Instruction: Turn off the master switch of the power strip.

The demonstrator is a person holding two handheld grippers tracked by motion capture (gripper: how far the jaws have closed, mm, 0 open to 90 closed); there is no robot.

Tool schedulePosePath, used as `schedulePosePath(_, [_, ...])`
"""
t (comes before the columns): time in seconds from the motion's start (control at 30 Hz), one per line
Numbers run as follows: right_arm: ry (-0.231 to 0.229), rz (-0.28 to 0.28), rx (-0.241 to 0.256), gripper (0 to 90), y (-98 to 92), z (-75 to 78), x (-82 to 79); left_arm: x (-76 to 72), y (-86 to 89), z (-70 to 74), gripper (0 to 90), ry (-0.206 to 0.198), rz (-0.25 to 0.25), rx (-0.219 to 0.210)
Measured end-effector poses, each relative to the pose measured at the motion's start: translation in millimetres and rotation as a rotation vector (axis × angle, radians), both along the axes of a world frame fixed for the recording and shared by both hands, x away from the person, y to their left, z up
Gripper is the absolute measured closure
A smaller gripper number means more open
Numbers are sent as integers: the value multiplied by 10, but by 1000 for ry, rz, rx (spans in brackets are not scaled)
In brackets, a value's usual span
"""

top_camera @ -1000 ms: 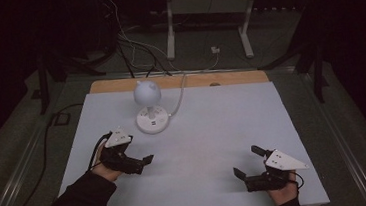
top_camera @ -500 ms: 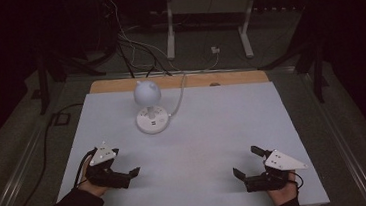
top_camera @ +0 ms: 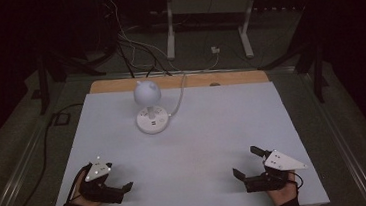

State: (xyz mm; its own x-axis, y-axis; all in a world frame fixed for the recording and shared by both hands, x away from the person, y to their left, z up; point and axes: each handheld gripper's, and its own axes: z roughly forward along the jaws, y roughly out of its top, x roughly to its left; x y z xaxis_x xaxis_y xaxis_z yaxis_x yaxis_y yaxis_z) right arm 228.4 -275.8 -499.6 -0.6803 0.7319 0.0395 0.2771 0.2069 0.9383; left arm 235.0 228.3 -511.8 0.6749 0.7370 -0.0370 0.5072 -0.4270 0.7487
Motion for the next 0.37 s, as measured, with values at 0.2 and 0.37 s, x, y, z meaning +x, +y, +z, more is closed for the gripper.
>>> schedulePosePath(0.2, [6,7,-2,0,8,-3,0,-5,76,-34,4,-11,1,-45])
schedulePosePath(0.37, [6,10,-5,0,14,-10,5,18,64,-51,4,-9,-9,-44])
